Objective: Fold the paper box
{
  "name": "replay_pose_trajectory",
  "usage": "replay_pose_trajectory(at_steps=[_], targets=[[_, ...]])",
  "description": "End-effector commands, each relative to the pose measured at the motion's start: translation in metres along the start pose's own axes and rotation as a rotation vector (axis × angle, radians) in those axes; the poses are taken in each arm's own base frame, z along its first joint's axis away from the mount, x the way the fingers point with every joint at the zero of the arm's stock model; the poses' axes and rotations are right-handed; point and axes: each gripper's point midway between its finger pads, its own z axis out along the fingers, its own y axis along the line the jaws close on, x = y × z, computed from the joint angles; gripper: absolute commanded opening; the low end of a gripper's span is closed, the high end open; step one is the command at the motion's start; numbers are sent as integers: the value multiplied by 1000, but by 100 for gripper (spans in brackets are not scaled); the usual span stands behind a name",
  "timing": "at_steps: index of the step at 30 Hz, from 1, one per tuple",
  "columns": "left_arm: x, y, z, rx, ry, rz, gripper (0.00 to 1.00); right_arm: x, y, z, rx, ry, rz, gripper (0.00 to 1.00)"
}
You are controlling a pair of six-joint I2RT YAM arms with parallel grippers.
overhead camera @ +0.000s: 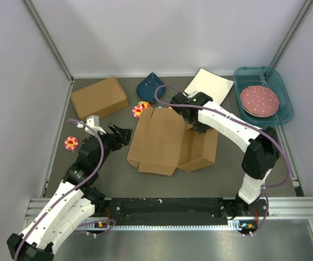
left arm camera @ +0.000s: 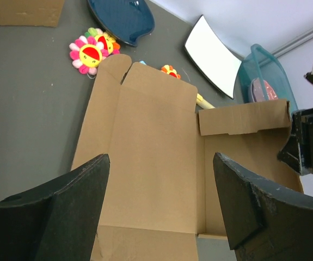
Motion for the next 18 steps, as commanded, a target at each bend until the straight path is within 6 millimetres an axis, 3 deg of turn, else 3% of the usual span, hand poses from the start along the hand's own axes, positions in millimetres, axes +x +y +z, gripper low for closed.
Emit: replay_pose_trajectory(at_steps=[1, 9, 11, 18], targets=[[-4, -3, -1, 19, -24, 8, 82, 56, -32, -9, 41, 169, -61, 36], [-3, -3, -2, 19, -17, 14, 82, 82, -14, 5, -66, 185, 30, 6], [-4, -3, -2, 18, -18, 12, 82, 89, -5, 7, -141, 198, 80, 3], [-2, -5, -1, 20, -9, 3, 81, 78, 2, 6, -362, 84, 415, 0]])
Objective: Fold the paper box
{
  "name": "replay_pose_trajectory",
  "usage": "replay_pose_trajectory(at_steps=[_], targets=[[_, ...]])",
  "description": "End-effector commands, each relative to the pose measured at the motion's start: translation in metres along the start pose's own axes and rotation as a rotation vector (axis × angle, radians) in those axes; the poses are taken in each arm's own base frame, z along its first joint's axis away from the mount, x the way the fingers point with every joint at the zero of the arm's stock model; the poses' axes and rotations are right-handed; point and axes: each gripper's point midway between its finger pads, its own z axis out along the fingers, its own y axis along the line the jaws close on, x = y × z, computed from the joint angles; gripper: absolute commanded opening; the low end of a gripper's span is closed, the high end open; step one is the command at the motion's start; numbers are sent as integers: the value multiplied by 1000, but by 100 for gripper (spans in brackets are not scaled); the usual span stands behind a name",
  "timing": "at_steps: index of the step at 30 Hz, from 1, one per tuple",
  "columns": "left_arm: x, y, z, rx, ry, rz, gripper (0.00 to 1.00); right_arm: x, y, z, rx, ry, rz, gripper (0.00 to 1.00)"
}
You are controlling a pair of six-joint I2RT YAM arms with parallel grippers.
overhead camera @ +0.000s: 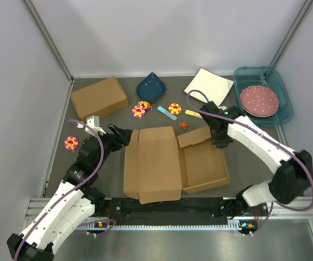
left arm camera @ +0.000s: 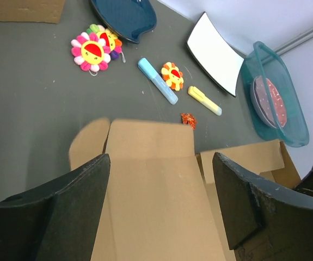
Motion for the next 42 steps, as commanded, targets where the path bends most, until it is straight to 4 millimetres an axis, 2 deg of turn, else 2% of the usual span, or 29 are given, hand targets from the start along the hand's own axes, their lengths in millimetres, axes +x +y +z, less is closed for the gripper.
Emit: replay_pose_trajectory(at_steps=[1, 3, 8, 10, 12, 13, 15, 16, 18, 19, 21, 25, 27, 30, 34, 36, 37, 38, 41, 42], targets=[[-8, -9, 0, 29, -19, -1, 81, -14, 19, -10, -223, -104, 228, 0], [-8, -11, 1, 30, -14, -1, 81, -15, 24, -15, -273, -128, 287, 0], [-24, -17, 1, 29, -57, 31, 81, -14, 46, -9, -391, -135, 410, 0], [-35, -20, -2, 27, -90, 44, 81, -10, 48, -4, -410, -126, 482, 0], [-41, -22, -5, 27, -107, 53, 82, -18, 50, -7, -483, -154, 598, 0], [-45, -25, -7, 30, -116, 54, 82, -9, 52, 0, -497, -132, 633, 0], [-50, -28, -10, 37, -128, 58, 82, -21, 50, -9, -565, -198, 767, 0], [-53, -30, -11, 44, -134, 59, 82, -14, 52, 0, -565, -191, 803, 0], [-57, -32, -14, 52, -144, 72, 82, -19, 55, -2, -618, -207, 920, 0], [-59, -34, -16, 50, -144, 78, 81, -12, 55, 5, -615, -193, 958, 0], [-64, -35, -19, 44, -148, 88, 81, -13, 55, 8, -627, -188, 1056, 0], [-73, -44, -27, 76, -171, 91, 81, -2, 53, 27, -606, -206, 1250, 0], [-72, -46, -28, 88, -168, 87, 81, -3, 54, 23, -633, -235, 1374, 0], [-59, -41, -26, 92, -134, 90, 81, 2, 66, 30, -638, -254, 1442, 0], [-32, -26, -26, 92, -78, 93, 82, 5, 84, 31, -629, -214, 1432, 0], [-20, -19, -26, 84, -44, 93, 83, 4, 96, 28, -646, -211, 1382, 18], [-12, -13, -24, 72, -24, 95, 84, -2, 99, 20, -662, -223, 1359, 26], [-4, -9, -24, 66, 0, 90, 85, -1, 102, 17, -658, -237, 1299, 41], [13, -1, -22, 44, 56, 79, 86, -5, 104, 9, -659, -253, 1235, 56], [17, 2, -21, 36, 65, 75, 92, -4, 104, 9, -651, -254, 1212, 58]])
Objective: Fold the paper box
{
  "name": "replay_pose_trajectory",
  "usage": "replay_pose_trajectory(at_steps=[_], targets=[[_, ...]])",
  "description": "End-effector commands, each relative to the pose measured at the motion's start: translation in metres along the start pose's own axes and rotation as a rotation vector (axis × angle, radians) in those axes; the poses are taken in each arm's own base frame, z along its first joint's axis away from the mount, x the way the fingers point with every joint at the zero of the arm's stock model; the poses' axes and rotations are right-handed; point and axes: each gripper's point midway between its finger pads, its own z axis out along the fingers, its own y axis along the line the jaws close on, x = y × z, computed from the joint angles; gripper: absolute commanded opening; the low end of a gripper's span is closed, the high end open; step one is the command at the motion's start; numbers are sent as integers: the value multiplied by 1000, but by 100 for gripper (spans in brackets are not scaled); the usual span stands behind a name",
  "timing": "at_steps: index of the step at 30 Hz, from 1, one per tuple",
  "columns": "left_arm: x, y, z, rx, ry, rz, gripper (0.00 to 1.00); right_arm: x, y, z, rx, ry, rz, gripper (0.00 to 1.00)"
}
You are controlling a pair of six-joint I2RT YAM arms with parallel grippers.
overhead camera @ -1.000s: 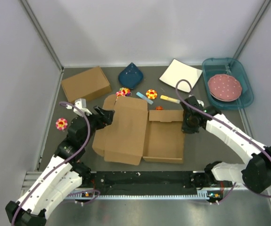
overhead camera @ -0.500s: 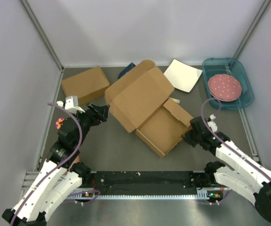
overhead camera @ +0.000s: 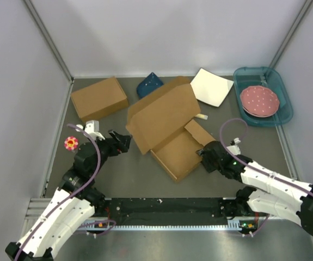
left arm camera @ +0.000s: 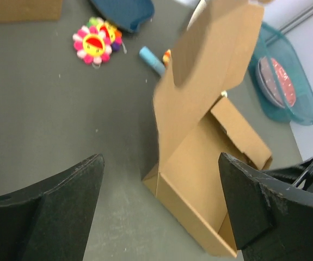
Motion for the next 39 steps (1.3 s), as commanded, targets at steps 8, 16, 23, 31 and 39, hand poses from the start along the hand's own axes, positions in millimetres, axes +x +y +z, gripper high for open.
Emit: replay_pose_trajectory(at_steps=[8, 16, 23, 31, 39], targets=[[1, 4, -21, -22, 14, 2, 95, -7, 78, -53, -180, -30, -443, 67], [-4, -1, -26, -20, 23, -10, 94, -31, 120, -99, -246, -103, -805, 68], [8, 3, -18, -29, 54, -33, 93, -83, 168, -129, -252, -370, -955, 73], [41, -6, 0, -4, 180, -114, 92, -133, 233, -79, -174, -388, -1015, 85], [64, -4, 8, -18, 232, -113, 94, -93, 179, 15, -69, -119, -1142, 87]])
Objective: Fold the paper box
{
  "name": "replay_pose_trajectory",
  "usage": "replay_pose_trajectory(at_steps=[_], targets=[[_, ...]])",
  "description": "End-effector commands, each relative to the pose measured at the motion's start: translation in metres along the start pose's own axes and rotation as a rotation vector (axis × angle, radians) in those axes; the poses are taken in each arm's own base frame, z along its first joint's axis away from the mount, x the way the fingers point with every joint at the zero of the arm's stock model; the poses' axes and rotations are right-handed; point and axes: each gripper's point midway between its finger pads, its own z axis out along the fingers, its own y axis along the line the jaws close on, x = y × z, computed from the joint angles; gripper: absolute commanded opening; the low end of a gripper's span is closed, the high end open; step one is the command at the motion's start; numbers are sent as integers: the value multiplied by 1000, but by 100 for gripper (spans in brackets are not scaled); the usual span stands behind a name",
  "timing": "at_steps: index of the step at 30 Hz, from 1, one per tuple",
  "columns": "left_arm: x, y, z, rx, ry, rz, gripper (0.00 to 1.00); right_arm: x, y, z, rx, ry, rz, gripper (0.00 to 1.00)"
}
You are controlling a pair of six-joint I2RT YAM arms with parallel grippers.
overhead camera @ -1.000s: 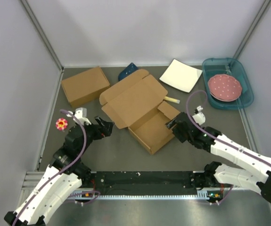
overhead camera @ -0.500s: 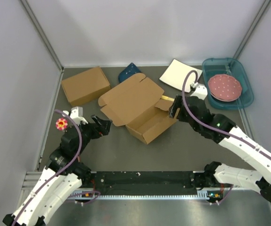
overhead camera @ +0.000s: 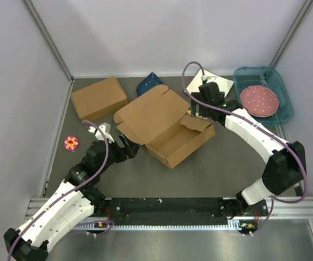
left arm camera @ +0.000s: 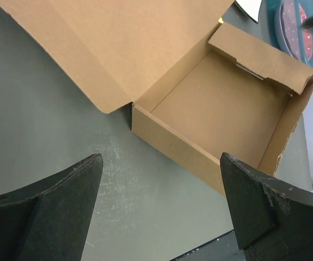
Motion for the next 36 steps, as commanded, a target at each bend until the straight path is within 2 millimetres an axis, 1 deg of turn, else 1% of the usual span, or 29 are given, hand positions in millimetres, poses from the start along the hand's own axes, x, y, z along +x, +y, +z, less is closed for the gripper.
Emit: replay_pose_trajectory(at_steps=[1, 2, 3, 4, 5, 6, 8, 9, 10, 11, 13, 14, 15, 16, 17, 19, 20, 22, 23, 24, 25, 27, 28, 29, 30, 32, 36], targets=[[2, -10, 8, 37, -10, -28, 95, 34, 18, 8, -126, 77, -27, 87], [5, -9, 10, 34, 0, -29, 95, 37, 18, 9, -134, 73, -21, 87], [9, -7, 14, 23, 14, -29, 95, 50, 15, 10, -128, 94, -24, 87], [11, -6, 16, 19, 19, -29, 95, 56, 13, 10, -124, 101, -25, 87], [14, -5, 18, 12, 27, -27, 95, 69, 8, 13, -112, 126, -33, 87], [19, -4, 22, 3, 44, -22, 95, 74, 5, 13, -105, 133, -36, 87], [21, -3, 26, -2, 47, -20, 95, 86, 1, 13, -90, 153, -31, 86], [25, -2, 29, -9, 61, -15, 95, 99, -2, 13, -91, 175, -35, 86], [27, -3, 31, -9, 65, -14, 95, 103, -2, 11, -95, 178, -23, 84], [29, -1, 33, -17, 67, -11, 95, 116, -4, 10, -96, 197, -26, 82], [38, 2, 37, -35, 90, 1, 94, 123, -1, 5, -110, 194, -13, 78], [41, 3, 38, -43, 96, 7, 95, 134, -2, 4, -109, 209, -18, 78], [45, 5, 40, -57, 108, 14, 94, 139, 5, 1, -128, 203, -27, 77], [47, 7, 41, -65, 112, 17, 95, 144, 8, -1, -133, 203, -17, 77], [50, 9, 42, -73, 116, 19, 95, 155, 7, -4, -134, 216, -18, 77], [54, 12, 44, -87, 123, 26, 95, 165, 18, -9, -157, 216, -9, 77], [56, 14, 45, -95, 128, 28, 95, 176, 19, -11, -161, 231, -12, 77], [57, 16, 47, -106, 129, 32, 95, 187, 28, -14, -178, 241, 4, 76], [59, 17, 48, -110, 132, 35, 95, 197, 27, -14, -173, 256, 4, 76], [62, 20, 50, -123, 142, 41, 95, 203, 27, -14, -169, 261, 7, 76], [62, 22, 51, -135, 140, 42, 95, 209, 32, -17, -177, 267, 17, 76], [63, 26, 53, -154, 146, 54, 94, 223, 31, -17, -171, 279, 22, 76], [64, 27, 54, -162, 145, 58, 94, 229, 34, -19, -175, 286, 32, 76], [66, 31, 55, -180, 149, 64, 93, 236, 34, -19, -176, 293, 33, 76], [67, 34, 57, -191, 151, 66, 91, 239, 36, -20, -181, 294, 36, 76], [70, 38, 59, -209, 164, 79, 86, 252, 40, -24, -192, 311, 31, 76], [80, 41, 64, -227, 215, 138, 80, 262, 45, -27, -199, 317, 21, 77]])
